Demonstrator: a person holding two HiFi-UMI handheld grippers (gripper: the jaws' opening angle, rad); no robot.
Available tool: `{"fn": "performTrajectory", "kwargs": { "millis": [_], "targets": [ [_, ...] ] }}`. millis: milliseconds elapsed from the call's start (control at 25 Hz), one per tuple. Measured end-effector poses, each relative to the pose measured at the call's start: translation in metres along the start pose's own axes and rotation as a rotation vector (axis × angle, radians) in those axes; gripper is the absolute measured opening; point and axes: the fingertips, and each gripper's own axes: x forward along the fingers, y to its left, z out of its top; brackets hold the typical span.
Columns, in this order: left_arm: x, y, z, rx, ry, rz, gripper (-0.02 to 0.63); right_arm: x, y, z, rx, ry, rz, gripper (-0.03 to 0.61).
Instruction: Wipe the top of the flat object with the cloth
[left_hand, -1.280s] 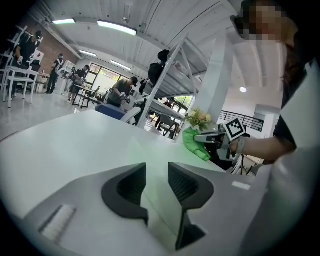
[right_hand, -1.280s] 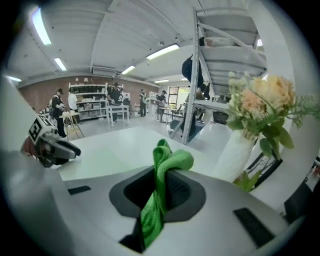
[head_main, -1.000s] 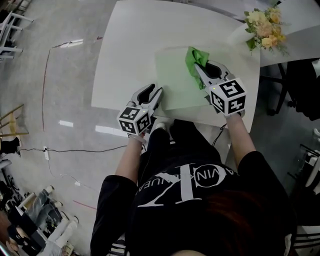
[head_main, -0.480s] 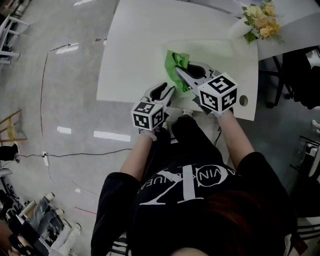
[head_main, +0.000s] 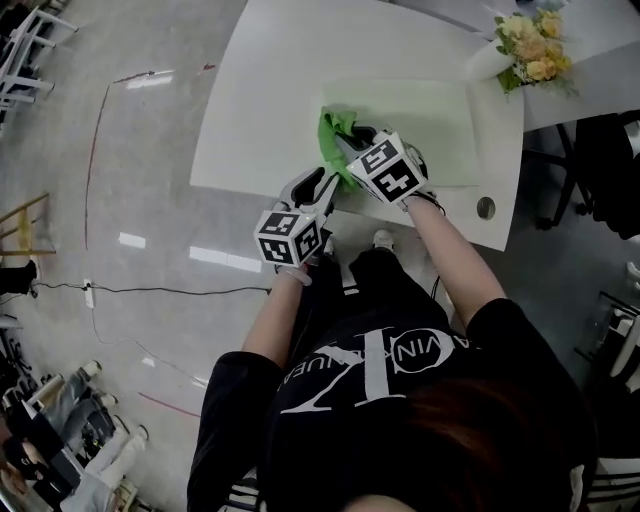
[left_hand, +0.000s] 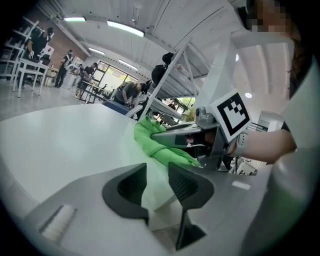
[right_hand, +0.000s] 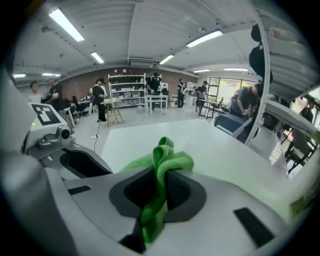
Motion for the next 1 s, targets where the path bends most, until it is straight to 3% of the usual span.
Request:
{"fn": "performTrajectory", "kwargs": {
  "millis": [120,280,600,1000],
  "targets": [
    [-0.002,0.002,-0.002,0.013,-0.011,0.048,0.144,0.002,0.003,0.002,-0.1,0.036,0.018,0.035],
    [-0.004,0.002,-0.001,-0.002,-0.026,0.093,0.147,-0.009,-0.002,-0.006,-0.136,0.054,0.021,0.035],
    [-0.01,0.005,0.001,0.001,-0.033,0.151,0.147,-0.051,-0.044,-0.048,-0.068,0.062,-0.057,0.035],
    [-0.012,0.003,0.004,0.035,-0.028,0.165,0.147,-0.134,-0.134,-0.133,0.128,0.091,-0.26,0.035]
  ]
}}
